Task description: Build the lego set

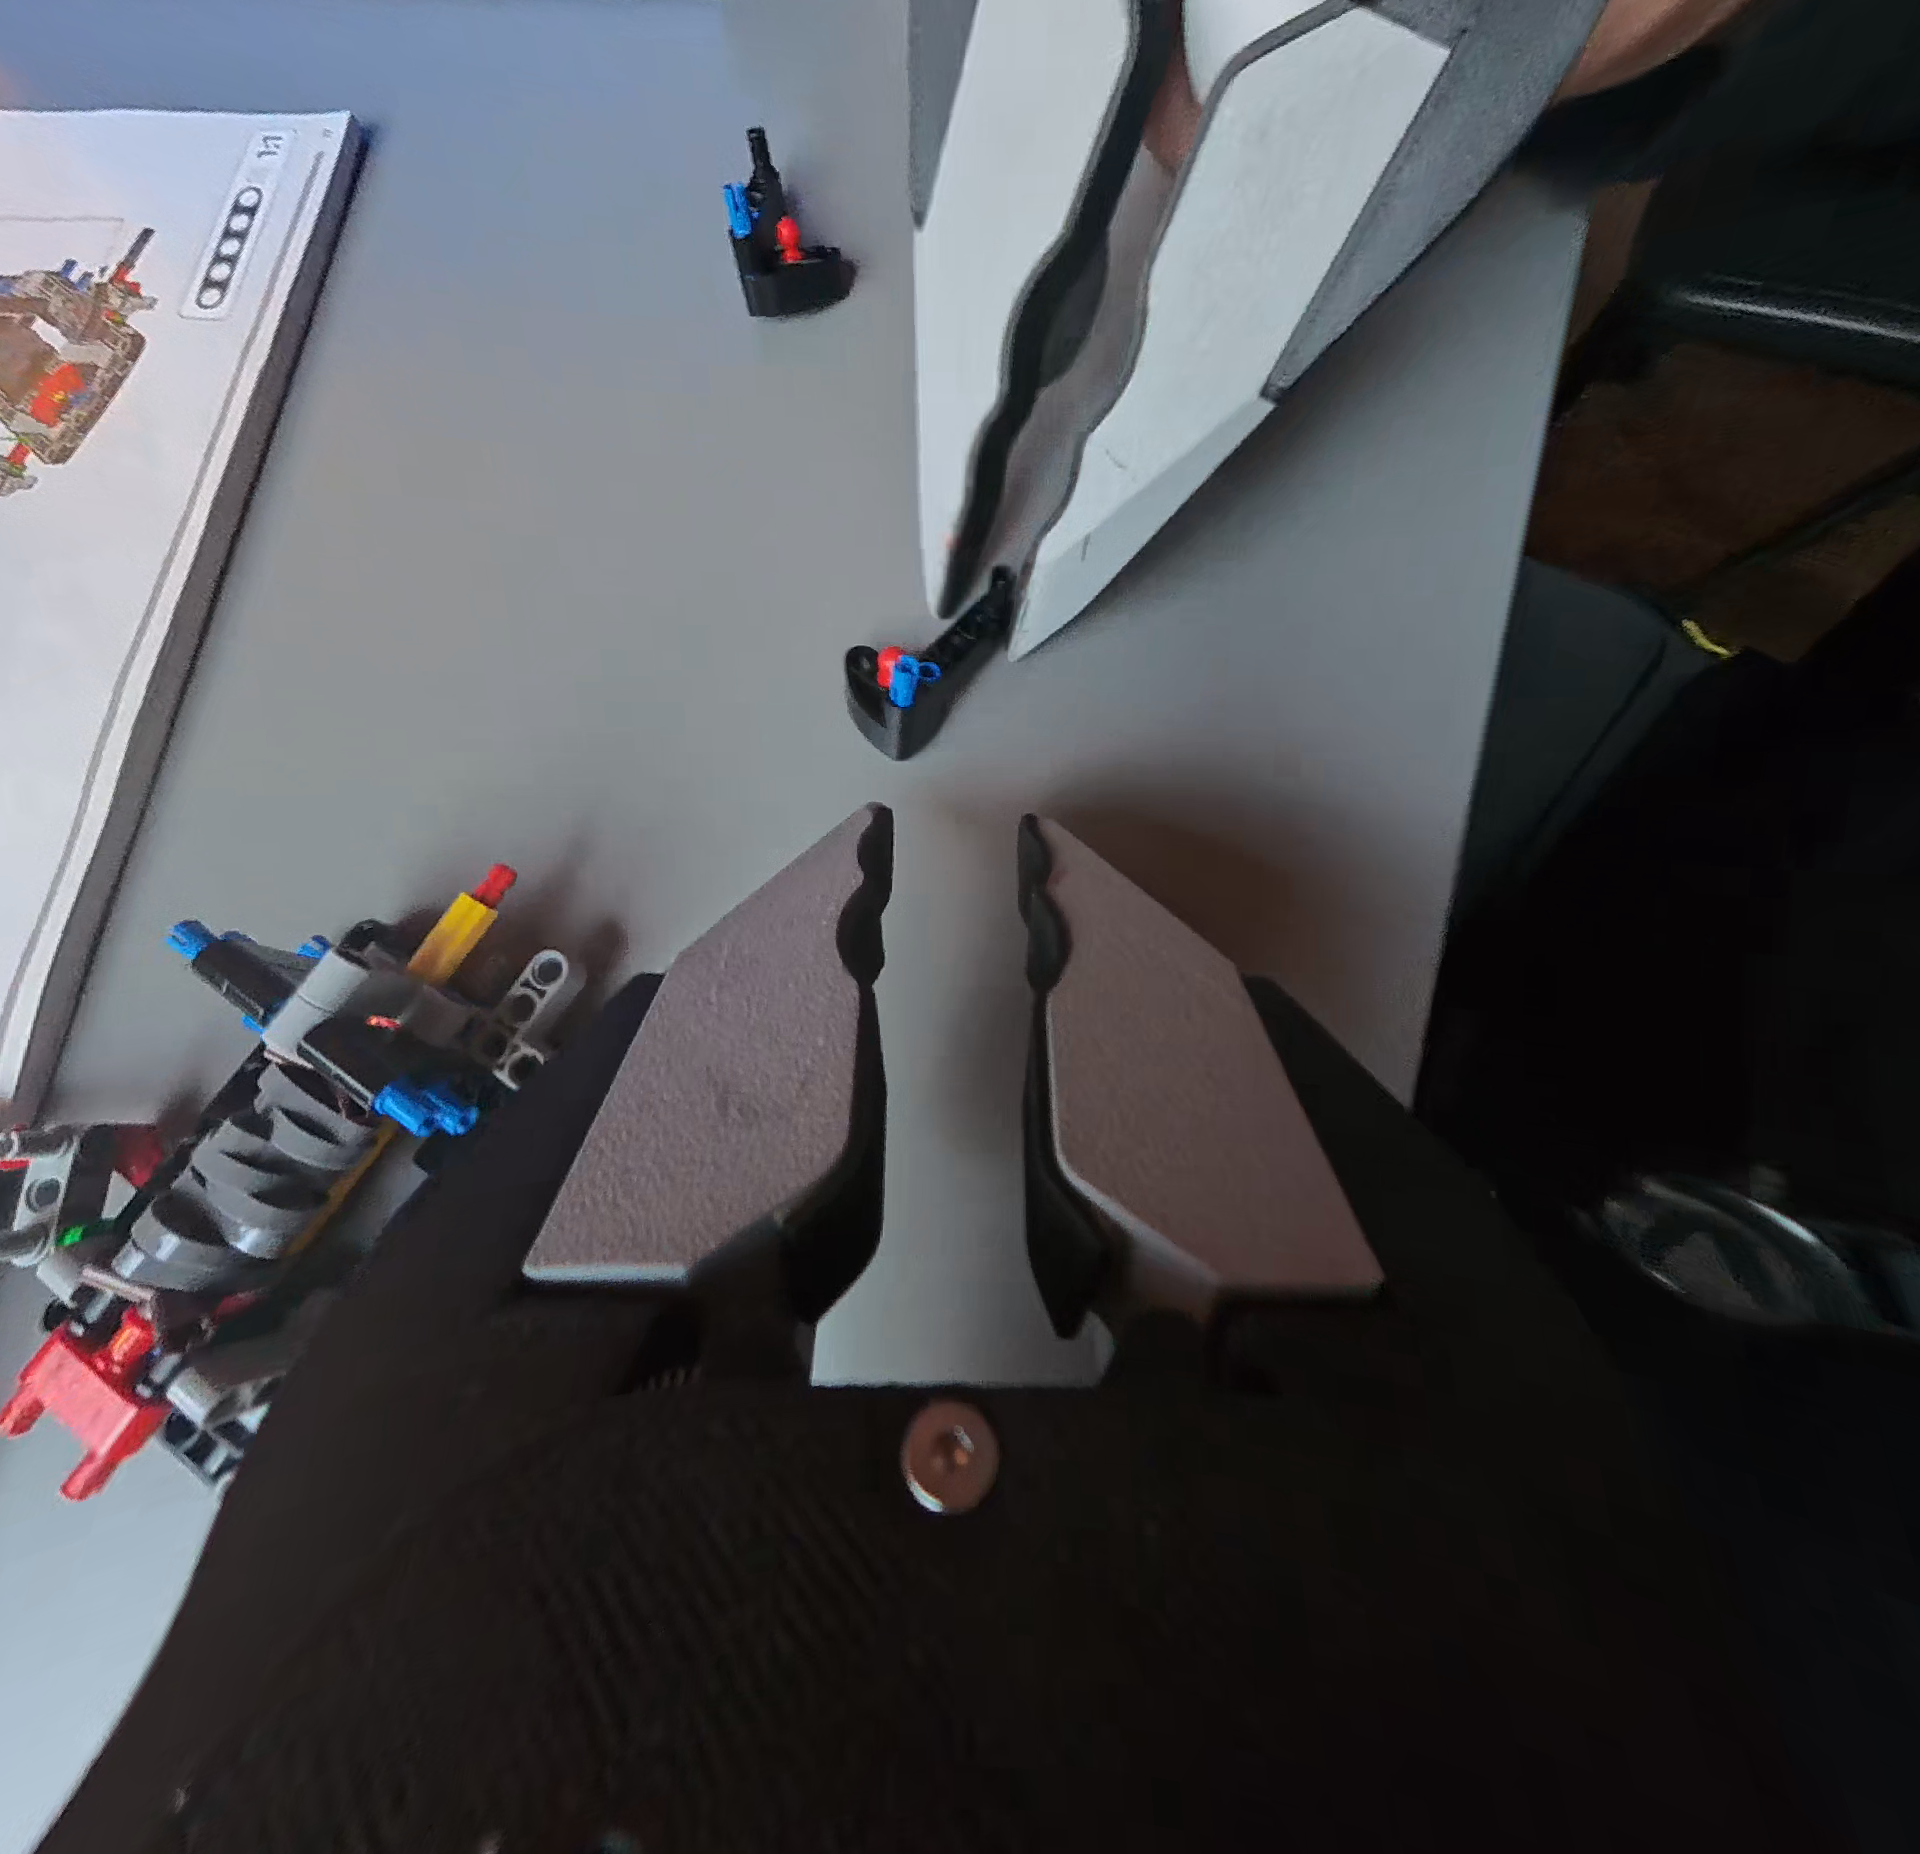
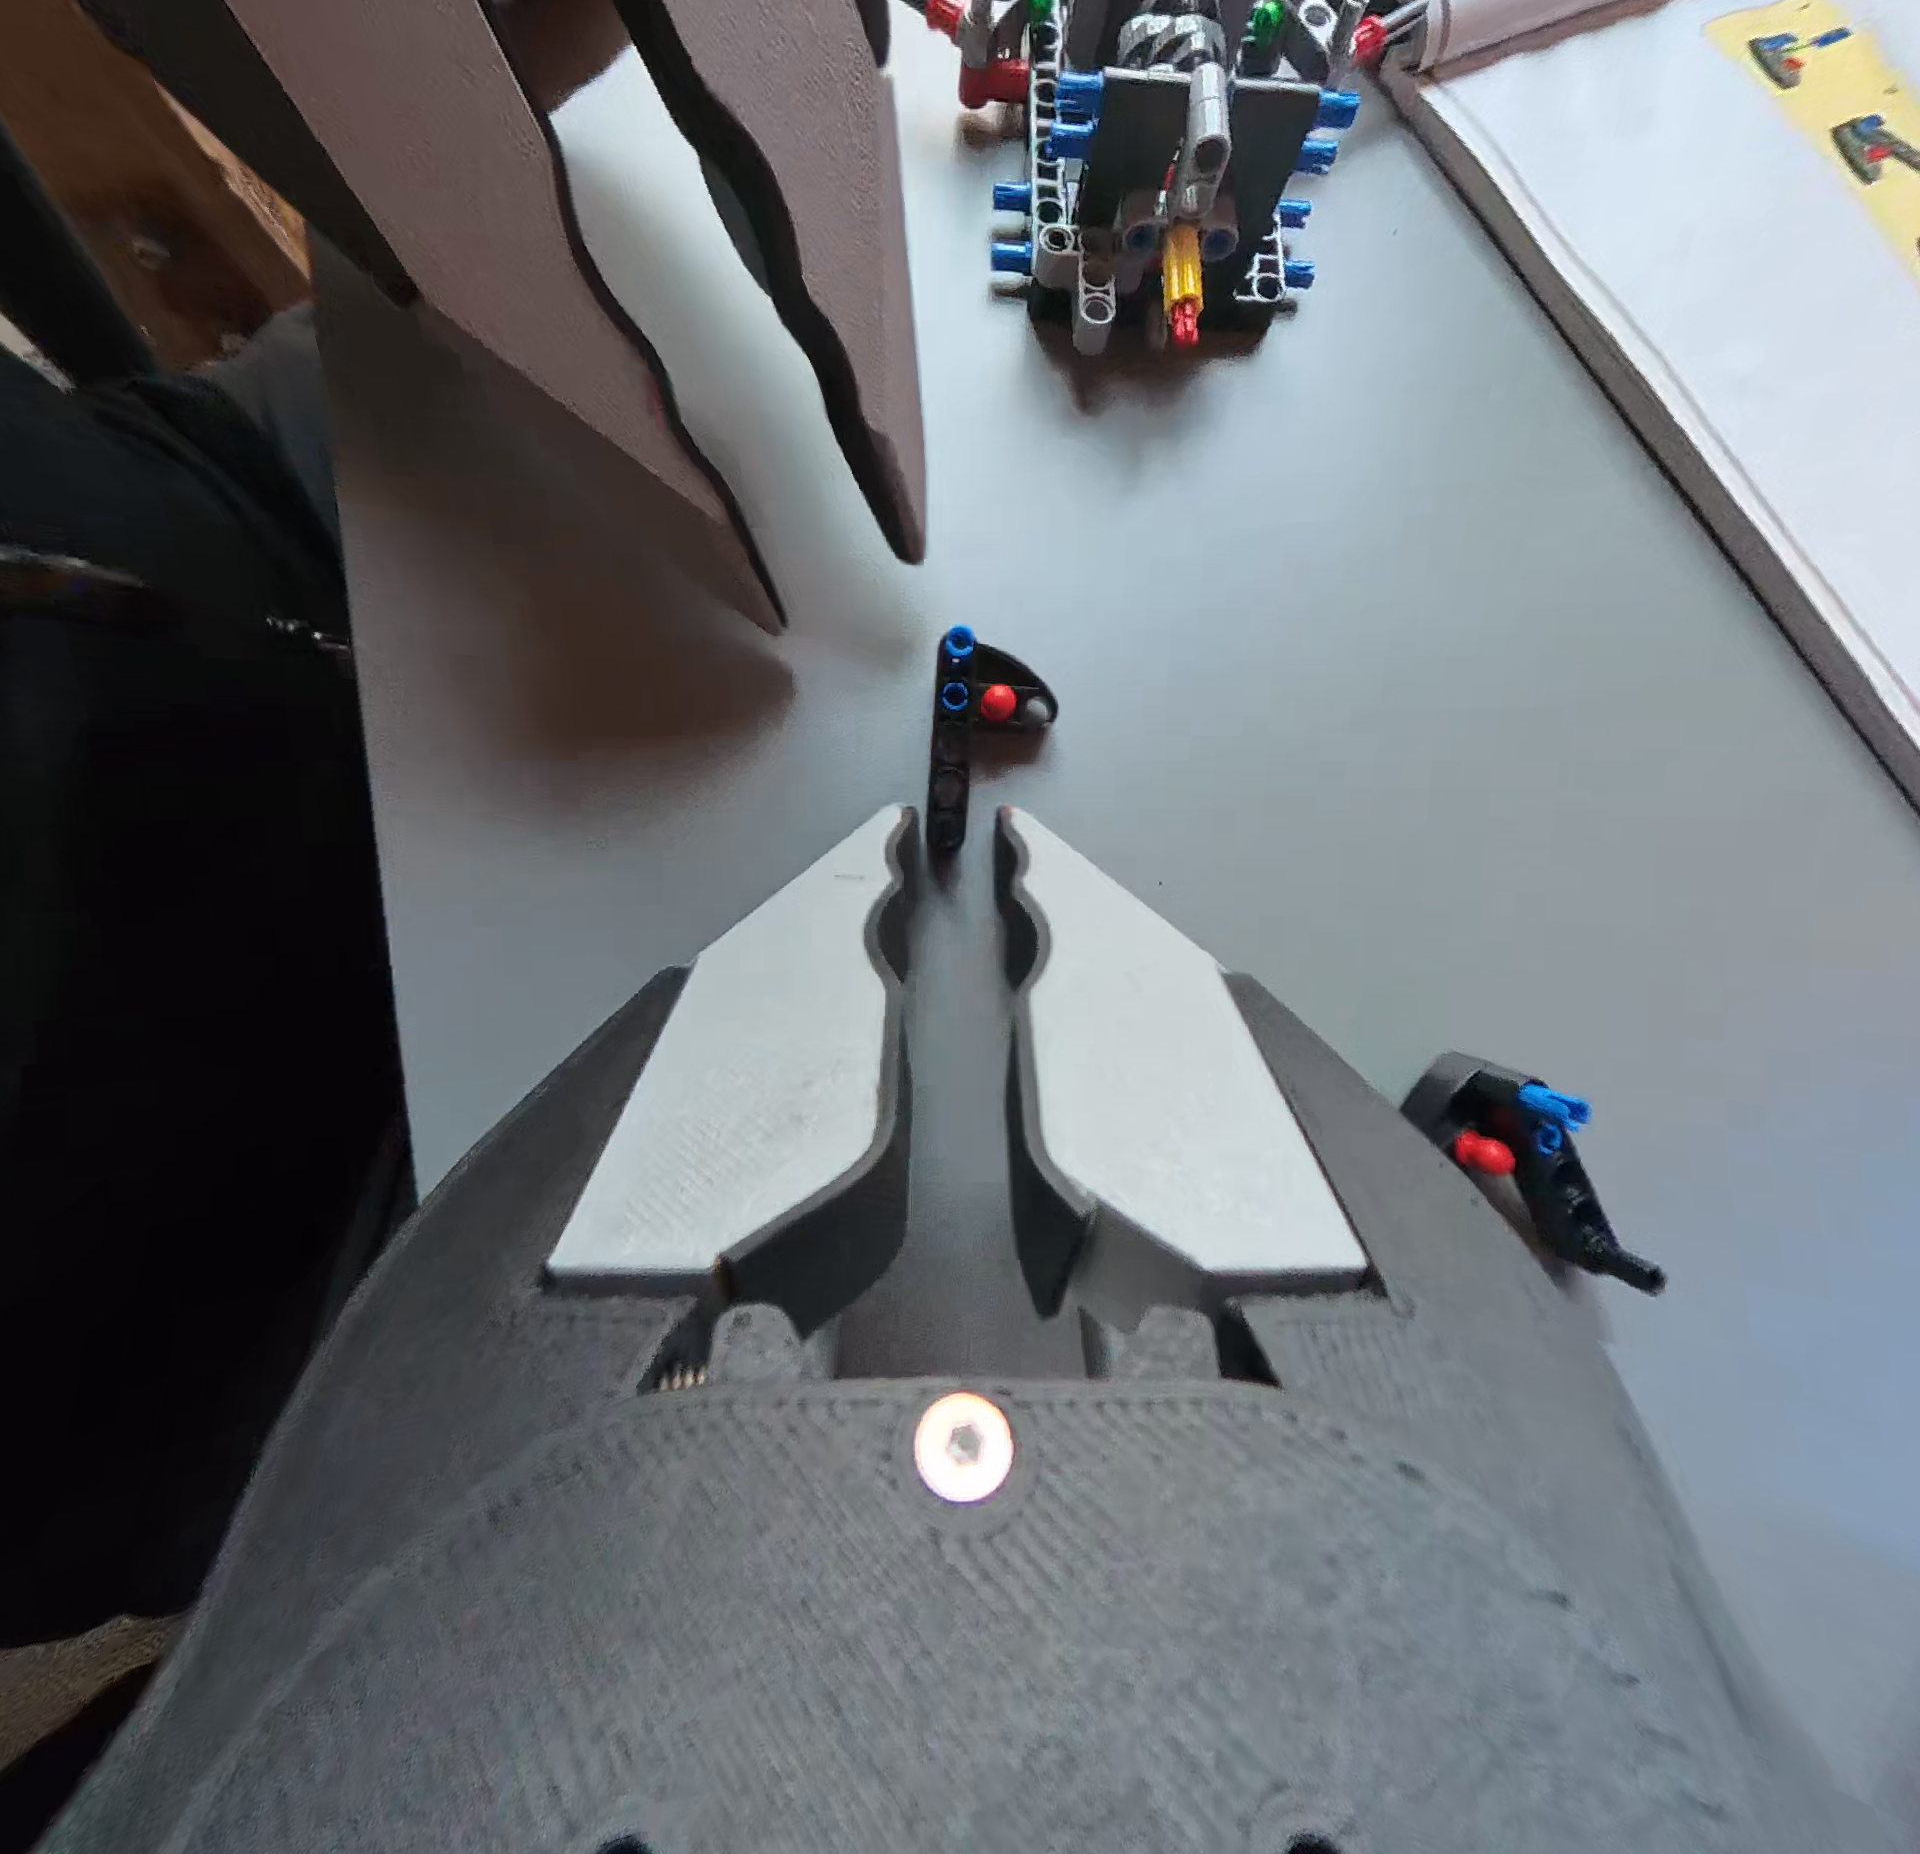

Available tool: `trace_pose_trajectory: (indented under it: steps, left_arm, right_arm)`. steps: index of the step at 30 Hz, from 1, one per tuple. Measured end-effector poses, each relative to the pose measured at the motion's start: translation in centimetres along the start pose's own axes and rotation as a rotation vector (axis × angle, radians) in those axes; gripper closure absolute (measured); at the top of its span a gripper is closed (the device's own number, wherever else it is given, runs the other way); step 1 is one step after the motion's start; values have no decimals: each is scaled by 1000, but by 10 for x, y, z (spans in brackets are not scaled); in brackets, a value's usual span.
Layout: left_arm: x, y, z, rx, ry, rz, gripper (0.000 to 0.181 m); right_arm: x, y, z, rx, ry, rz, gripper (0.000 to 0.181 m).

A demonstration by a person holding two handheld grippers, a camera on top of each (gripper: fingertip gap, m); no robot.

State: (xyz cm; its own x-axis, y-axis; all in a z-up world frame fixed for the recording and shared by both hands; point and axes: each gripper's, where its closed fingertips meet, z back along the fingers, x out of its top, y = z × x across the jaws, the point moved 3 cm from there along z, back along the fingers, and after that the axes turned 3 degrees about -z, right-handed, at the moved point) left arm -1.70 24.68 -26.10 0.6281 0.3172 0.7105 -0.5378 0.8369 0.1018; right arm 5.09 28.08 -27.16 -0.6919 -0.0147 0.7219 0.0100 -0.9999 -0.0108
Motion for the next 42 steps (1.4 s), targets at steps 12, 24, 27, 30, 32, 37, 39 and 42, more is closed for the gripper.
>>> trace_pose_trajectory:
  steps: [12,24,27,30,32,37,39,42]
  left_arm:
    - [2,23,-19,36,1,50,167]
    - [-7,7,11,2,-30,-1,168]
    - [-15,2,22,21,-44,-40,168]
    - [-20,3,32,55,-71,-52,170]
    - [-23,6,35,65,-91,-34,171]
    - [-23,9,36,48,-140,12,172]
    - [-22,8,36,49,-153,-2,172]
    - [-23,8,34,37,-138,-3,172]
  right_arm:
    - [11,-4,-7,-53,-1,-91,177]
    - [13,-4,7,-110,-127,3,169]
    - [16,-6,11,-119,-167,12,168]
    - [18,-7,12,-116,-183,33,168]
    - [18,-6,10,-102,-177,46,166]
    - [21,-5,11,-121,-204,130,166]
    - [23,-8,13,-158,-226,159,165]
    - [28,-8,20,-184,-289,192,165]
